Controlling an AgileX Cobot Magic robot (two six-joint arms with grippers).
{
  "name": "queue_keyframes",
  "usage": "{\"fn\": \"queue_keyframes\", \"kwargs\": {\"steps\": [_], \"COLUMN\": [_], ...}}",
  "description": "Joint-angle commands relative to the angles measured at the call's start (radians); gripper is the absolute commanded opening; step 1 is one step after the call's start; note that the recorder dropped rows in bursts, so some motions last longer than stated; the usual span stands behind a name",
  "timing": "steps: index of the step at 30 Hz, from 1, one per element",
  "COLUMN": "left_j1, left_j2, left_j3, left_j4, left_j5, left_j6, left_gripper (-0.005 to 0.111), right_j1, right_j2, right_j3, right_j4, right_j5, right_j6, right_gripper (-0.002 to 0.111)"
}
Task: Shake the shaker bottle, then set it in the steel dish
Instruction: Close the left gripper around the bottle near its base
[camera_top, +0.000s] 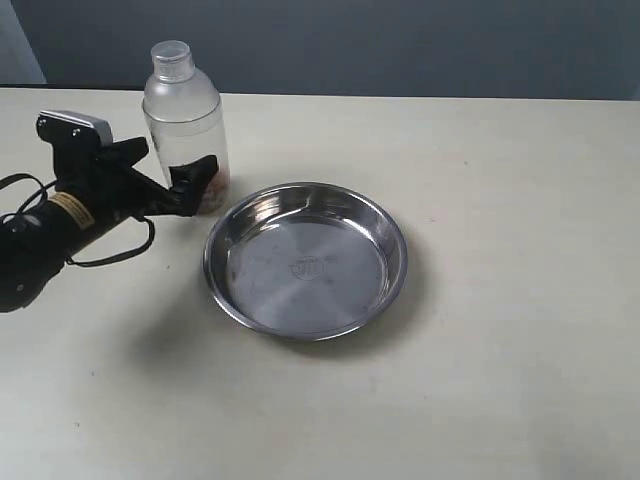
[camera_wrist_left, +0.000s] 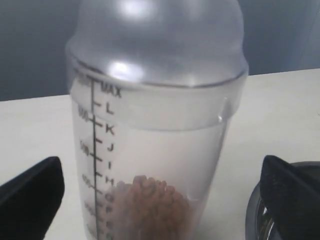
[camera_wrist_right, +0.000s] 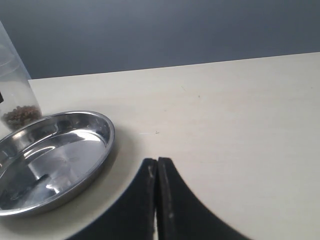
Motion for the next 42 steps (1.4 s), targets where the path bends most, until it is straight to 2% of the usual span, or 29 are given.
{"fn": "queue_keyframes", "kwargs": {"steps": [1, 20, 24, 30, 42], "left_j1": [-0.001, -0.001, -0.001, -0.001, -0.001], "left_j2": [0.0, 0.017, 0.069, 0.139, 0.197], "left_j3": [-0.029, -0.114, -0.131, -0.153, -0.22], "left_j4": [0.013, 0.04, 0.038, 0.04, 0.031], "left_j5": [-0.011, 0.116, 0.099, -0.005, -0.011], "left_j6": [-0.006, -0.027, -0.042, -0.06, -0.019], "left_gripper": [0.101, 0.101, 0.101, 0.101, 0.101], "right_j1": [0.002, 0.002, 0.002, 0.002, 0.002], "right_j2": [-0.004, -0.004, -0.004, -0.004, -0.004], "right_j3": [0.001, 0.001, 0.001, 0.001, 0.001], "right_j4": [0.0, 0.0, 0.0, 0.0, 0.0], "right_j5": [-0.01, -0.01, -0.01, -0.01, -0.01], "right_j6": [-0.001, -0.001, -0.001, -0.001, -0.001], "right_gripper": [-0.001, -0.001, -0.001, -0.001, -0.001]}}
